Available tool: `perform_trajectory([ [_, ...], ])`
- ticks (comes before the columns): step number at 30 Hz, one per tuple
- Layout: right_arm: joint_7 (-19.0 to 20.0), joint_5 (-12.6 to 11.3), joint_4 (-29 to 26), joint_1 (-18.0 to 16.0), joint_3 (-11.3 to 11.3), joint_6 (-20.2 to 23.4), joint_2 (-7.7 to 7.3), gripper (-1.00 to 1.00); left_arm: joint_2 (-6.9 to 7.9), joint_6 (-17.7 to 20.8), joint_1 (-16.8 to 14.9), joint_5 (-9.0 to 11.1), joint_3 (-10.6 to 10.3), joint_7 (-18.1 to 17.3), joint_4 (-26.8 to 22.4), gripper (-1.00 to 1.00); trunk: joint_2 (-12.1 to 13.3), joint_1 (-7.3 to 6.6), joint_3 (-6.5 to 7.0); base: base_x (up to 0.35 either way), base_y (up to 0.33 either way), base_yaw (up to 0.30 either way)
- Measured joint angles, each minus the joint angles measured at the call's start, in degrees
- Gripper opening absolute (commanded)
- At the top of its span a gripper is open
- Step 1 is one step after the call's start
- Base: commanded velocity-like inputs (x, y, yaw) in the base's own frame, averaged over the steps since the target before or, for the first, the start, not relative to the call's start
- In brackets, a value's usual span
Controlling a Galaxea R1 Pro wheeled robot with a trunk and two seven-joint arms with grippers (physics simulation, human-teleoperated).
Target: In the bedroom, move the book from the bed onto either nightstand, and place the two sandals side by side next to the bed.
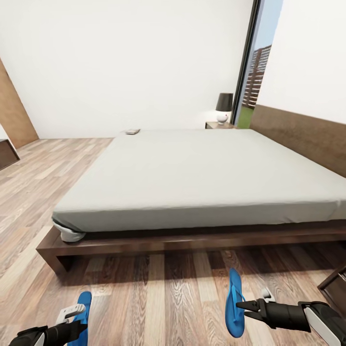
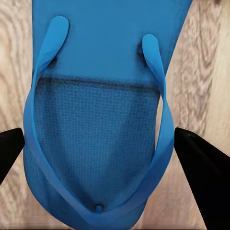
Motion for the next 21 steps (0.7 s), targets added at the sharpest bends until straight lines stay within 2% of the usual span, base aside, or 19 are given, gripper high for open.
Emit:
perform_trajectory([
  [21,-0.2,0.0,0.0,0.0,0.0,0.0,0.08,-1.0,-0.45,-0.3,0.0,-0.1,0.0,0.1,0.0,-1.0,-0.3,0.54,-4.66,0.0,0.0,0.0],
])
